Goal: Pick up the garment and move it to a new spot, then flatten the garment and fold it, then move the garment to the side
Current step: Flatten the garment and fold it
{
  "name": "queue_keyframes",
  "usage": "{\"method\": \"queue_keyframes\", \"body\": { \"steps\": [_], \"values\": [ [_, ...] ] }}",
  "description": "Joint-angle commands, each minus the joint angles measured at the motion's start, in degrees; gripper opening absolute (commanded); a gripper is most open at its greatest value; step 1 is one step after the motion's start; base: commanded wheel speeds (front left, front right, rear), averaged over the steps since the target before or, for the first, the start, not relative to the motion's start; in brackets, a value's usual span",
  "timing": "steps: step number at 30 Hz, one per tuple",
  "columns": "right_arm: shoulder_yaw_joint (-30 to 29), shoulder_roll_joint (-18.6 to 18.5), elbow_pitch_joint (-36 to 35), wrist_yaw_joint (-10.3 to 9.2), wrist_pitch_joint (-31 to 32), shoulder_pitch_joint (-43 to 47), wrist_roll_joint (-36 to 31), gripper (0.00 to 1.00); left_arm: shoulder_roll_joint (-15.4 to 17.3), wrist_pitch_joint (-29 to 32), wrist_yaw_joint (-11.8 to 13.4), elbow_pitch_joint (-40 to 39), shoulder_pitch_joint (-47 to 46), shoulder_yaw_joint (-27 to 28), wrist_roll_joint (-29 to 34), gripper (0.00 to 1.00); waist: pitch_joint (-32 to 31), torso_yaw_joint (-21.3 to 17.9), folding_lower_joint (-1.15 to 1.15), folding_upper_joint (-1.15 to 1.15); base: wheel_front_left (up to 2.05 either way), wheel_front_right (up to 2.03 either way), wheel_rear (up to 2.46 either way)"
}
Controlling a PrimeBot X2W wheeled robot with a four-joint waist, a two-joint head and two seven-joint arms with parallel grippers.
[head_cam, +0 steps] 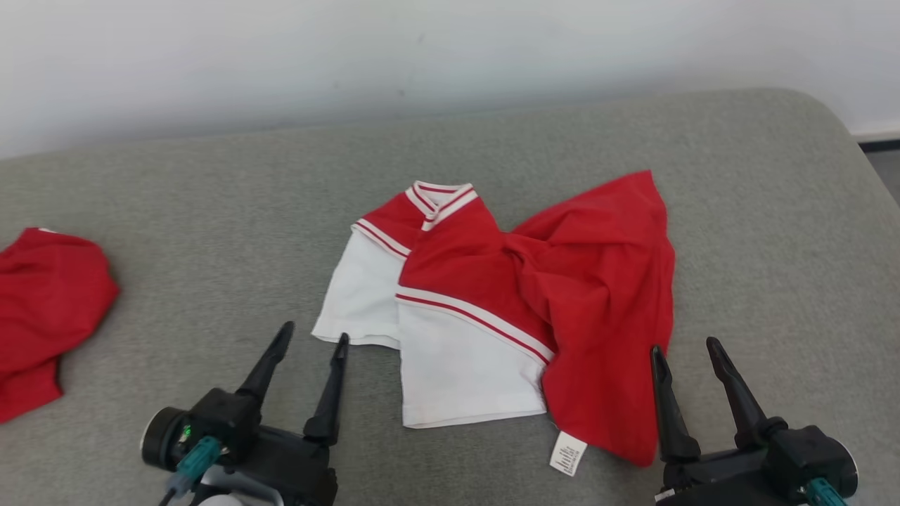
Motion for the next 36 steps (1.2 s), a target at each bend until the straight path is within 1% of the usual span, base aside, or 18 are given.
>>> {"method": "queue_keyframes", "body": {
  "steps": [1, 4, 10, 17, 19, 20, 22, 25, 28, 33, 36],
  "values": [
    [0.05, 0.11, 0.32, -0.13, -0.02, -1.17, 0.78, 1.0, 0.74, -0.04, 0.11, 1.88, -1.72, -1.91, -0.53, 1.0, 2.89, -3.19, 0.0, 0.0, 0.0, 0.0, 0.0],
    [0.45, 0.11, 0.68, -0.13, -0.02, -1.99, 1.54, 1.0, 1.26, -0.05, 0.11, 4.37, -3.16, -4.19, -1.38, 1.0, 4.22, -4.97, 0.0, 0.0, 0.0, 0.0, 0.0],
    [1.07, 0.12, 1.0, -0.13, -0.02, -3.07, 2.49, 1.0, 2.12, -0.05, 0.11, 8.87, -4.55, -7.23, -2.25, 1.0, 5.81, -6.97, 0.0, 0.0, 0.0, 0.0, 0.0],
    [1.04, 0.12, 1.26, -0.13, -0.02, -3.62, 3.18, 1.0, 2.93, -0.04, 0.11, 15.22, -5.34, -11.31, -3.74, 1.0, 6.41, -7.95, 0.0, 0.0, 0.0, 0.0, 0.0],
    [0.87, 0.12, 1.34, -0.13, -0.02, -3.6, 3.2, 1.0, 2.66, 0.15, 0.08, 16.79, -5.29, -12.92, -4.55, 1.0, 6.34, -7.88, 0.0, 0.0, 0.0, 0.0, 0.0],
    [0.77, 0.12, 1.36, -0.13, -0.02, -3.58, 3.19, 1.0, 2.46, 0.17, 0.08, 17.32, -5.39, -13.8, -5.02, 0.71, 6.28, -7.77, 0.0, 0.0, 0.0, 0.0, 0.0],
    [0.63, 0.13, 1.44, -0.13, -0.02, -3.52, 3.1, 1.0, 2.27, 0.17, 0.07, 18.13, -5.78, -15.35, -5.76, 0.0, 5.89, -7.36, 0.0, 0.0, 0.0, 0.0, 0.0],
    [0.46, 0.11, 1.67, -0.13, -0.02, -3.34, 2.84, 1.0, 1.83, 0.07, 0.09, 17.26, -6.47, -15.06, -6.9, 0.0, 5.05, -6.36, 0.0, 0.0, 0.0, 0.0, 0.0],
    [0.09, 0.11, 2.15, -0.13, -0.02, -2.72, 2.6, 1.0, 1.69, -0.03, 0.11, 15.42, -6.55, -13.85, -7.59, 0.0, 3.83, -4.47, 0.0, 0.0, 0.0, 0.0, 0.0],
    [-1.52, 0.1, 3.13, -0.13, -0.03, -1.64, 1.89, 1.0, 1.84, -0.04, 0.4, 10.63, -4.41, -11.0, -7.39, 0.0, 1.39, 0.08, 0.0, 0.0, 0.0, 0.0, 0.0],
    [-2.39, 0.1, 3.77, -0.13, -0.02, -1.27, 1.35, 1.0, 2.43, -0.04, 1.09, 7.88, -2.22, -9.24, -7.08, 0.0, 0.02, 2.86, 0.0, 0.0, 0.0, 0.0, 0.0]
  ]
}}
